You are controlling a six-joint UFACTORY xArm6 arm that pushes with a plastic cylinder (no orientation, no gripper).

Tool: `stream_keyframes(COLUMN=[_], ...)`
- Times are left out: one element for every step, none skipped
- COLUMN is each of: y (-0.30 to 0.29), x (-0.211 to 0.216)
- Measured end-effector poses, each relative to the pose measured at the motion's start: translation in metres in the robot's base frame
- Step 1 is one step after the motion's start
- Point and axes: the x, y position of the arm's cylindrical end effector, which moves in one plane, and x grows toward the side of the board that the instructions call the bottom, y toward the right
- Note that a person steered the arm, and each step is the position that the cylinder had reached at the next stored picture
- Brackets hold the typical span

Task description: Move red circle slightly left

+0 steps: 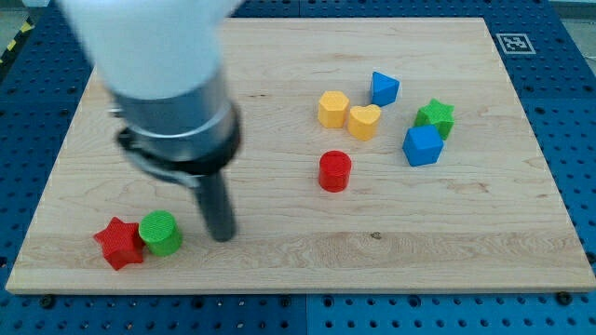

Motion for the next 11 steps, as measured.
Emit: stream_keyframes(y=[0.096,0.194,0.237,0.232,0.187,0.132,0.091,0.060,0.040,0.036,0.033], x=[-0.006,-0.012,-0.043,-0.070,-0.072,-0.072,-0.077,-0.084,-0.087,-0.087,-0.087])
